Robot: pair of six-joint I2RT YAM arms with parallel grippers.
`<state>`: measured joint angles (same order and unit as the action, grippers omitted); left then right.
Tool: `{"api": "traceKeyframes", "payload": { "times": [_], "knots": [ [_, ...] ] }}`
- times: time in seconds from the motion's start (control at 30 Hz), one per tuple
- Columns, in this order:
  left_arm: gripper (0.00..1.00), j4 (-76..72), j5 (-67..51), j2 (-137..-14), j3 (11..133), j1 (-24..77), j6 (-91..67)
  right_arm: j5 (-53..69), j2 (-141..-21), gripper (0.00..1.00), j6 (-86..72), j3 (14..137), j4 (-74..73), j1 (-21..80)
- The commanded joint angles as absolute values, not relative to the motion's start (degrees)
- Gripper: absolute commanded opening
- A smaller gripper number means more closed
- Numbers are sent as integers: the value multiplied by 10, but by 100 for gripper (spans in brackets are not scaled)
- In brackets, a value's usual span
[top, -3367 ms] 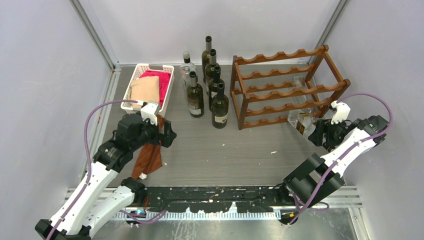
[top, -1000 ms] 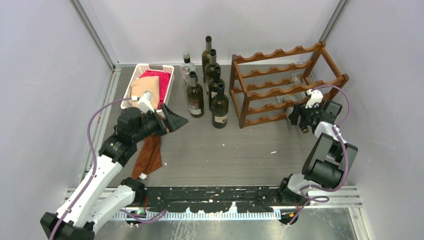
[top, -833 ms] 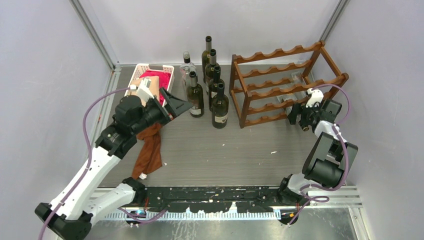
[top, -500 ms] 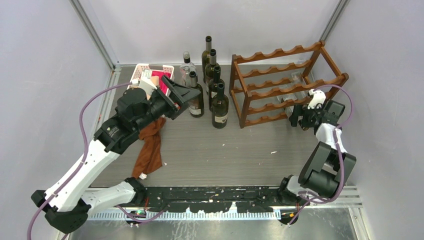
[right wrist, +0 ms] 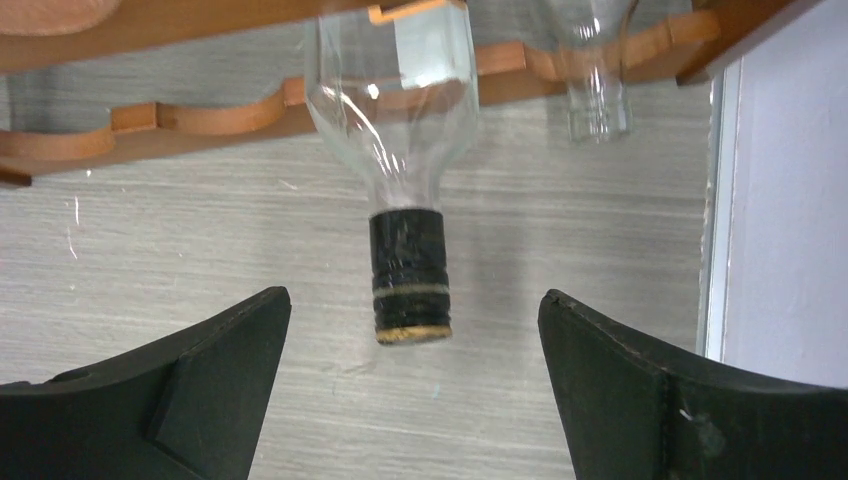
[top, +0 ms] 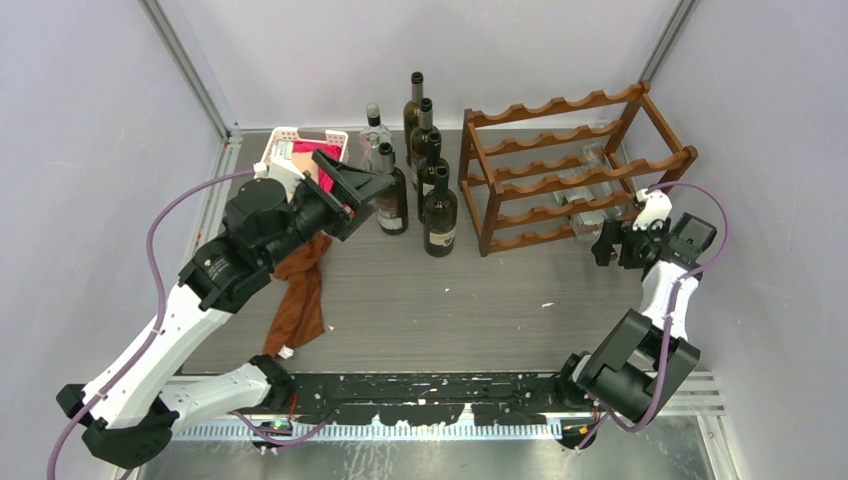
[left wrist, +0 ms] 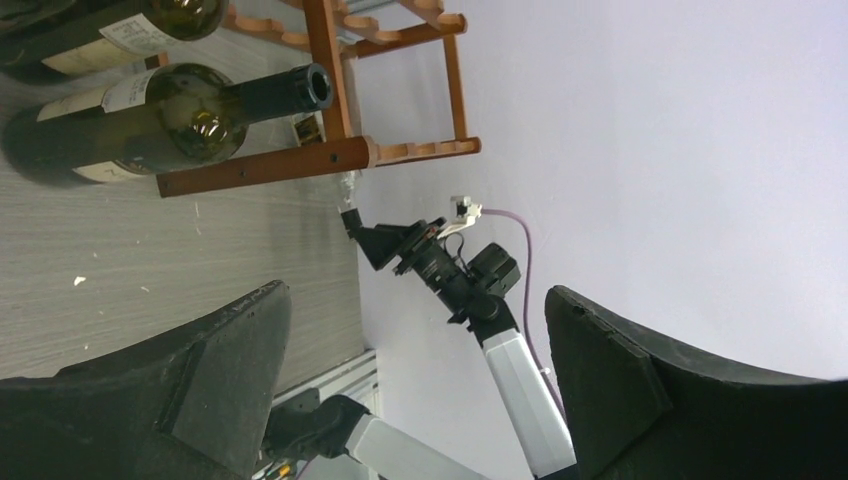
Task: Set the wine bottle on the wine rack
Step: Place the wine bottle in the wine rack.
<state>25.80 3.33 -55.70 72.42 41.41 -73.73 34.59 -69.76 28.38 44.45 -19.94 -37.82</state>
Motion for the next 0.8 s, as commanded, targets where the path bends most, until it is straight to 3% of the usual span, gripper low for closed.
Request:
{"api": "traceKeyframes", "payload": {
  "times": [0.0, 0.27, 0.47, 0.6, 0.77],
  "knots": [
    [96, 235, 69, -532, 744, 417, -745, 365, -685, 100, 319, 453, -246, -397],
    [97, 263, 63, -549, 760, 414, -705, 368, -667, 100, 327, 450, -250, -414],
    [99, 277, 83, -510, 724, 404, -486, 417, -675, 100, 335, 453, -246, -416],
    [100, 242, 39, -440, 630, 393, -296, 470, -709, 100, 460, 492, -368, -415],
    [100, 282, 9, -381, 550, 389, -174, 443, -703, 100, 411, 481, -296, -415]
  ]
}}
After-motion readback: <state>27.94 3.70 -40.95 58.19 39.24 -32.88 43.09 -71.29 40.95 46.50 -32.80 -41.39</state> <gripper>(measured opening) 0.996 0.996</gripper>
